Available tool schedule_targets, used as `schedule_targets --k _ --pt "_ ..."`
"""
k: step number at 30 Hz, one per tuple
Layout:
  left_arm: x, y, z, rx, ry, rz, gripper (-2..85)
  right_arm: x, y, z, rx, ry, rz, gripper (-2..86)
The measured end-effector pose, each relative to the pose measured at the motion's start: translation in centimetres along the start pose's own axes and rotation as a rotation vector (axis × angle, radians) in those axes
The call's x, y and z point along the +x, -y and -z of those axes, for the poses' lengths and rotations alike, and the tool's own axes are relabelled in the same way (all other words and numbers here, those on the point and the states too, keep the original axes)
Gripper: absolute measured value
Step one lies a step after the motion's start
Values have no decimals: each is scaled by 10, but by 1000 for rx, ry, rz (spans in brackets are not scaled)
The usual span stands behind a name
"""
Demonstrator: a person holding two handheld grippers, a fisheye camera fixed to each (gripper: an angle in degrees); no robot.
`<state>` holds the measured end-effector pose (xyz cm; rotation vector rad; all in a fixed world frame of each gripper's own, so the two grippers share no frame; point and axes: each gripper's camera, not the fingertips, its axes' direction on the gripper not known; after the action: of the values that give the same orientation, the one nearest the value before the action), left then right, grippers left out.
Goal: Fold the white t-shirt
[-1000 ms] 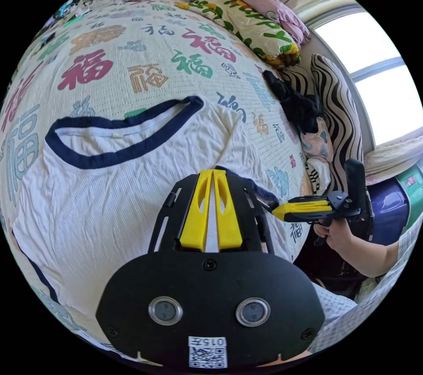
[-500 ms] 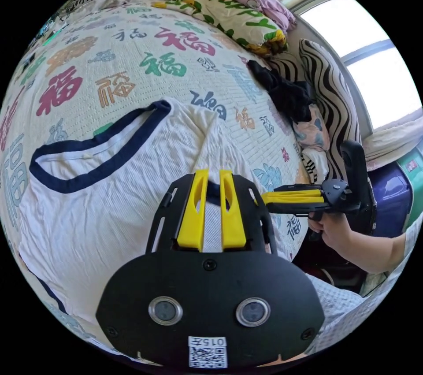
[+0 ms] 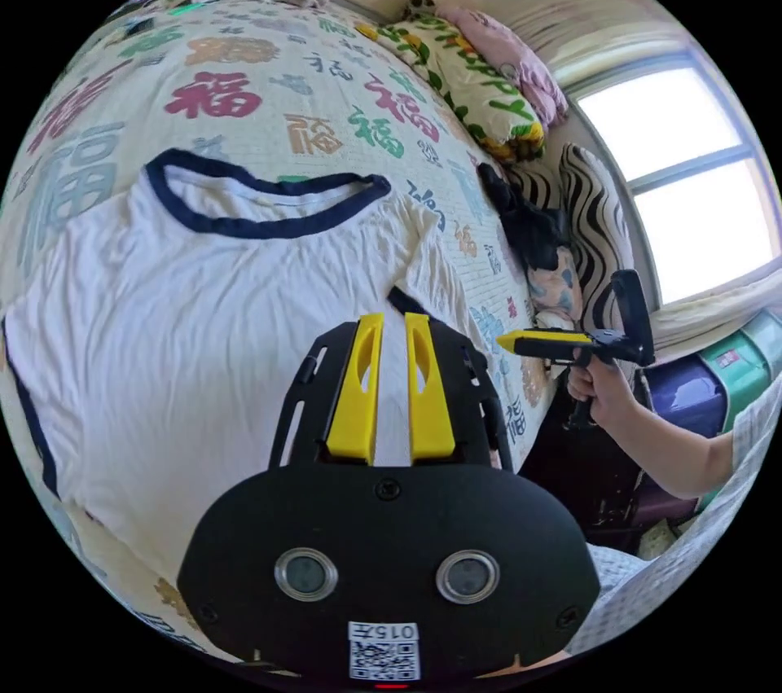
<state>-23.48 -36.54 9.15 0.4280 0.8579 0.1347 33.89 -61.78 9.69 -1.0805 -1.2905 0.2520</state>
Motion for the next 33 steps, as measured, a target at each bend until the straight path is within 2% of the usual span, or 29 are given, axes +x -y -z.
schedule_targets --k 3,5,10,15,18,23,26,33 --pt "-28 -33 65 100 75 120 60 -37 27 1 35 16 63 27" --pt "-59 -64 120 198 183 278 71 -76 50 -9 31 45 150 34" --pt "-123 -112 195 323 299 546 84 -232 135 -86 -75 164 451 65" --pt "-150 -115 212 329 254 571 82 -354 195 -162 -139 140 605 80" --pt "-156 -113 211 305 217 564 68 -401 222 -209 -200 33 657 84" --pt "-150 -120 222 316 168 553 7 -422 253 -271 -301 -137 631 42" --pt "-136 -123 236 330 163 514 0 -421 266 -272 -293 -82 623 4" --pt "-67 -120 252 331 154 303 -3 -367 272 -212 -108 5 603 -7"
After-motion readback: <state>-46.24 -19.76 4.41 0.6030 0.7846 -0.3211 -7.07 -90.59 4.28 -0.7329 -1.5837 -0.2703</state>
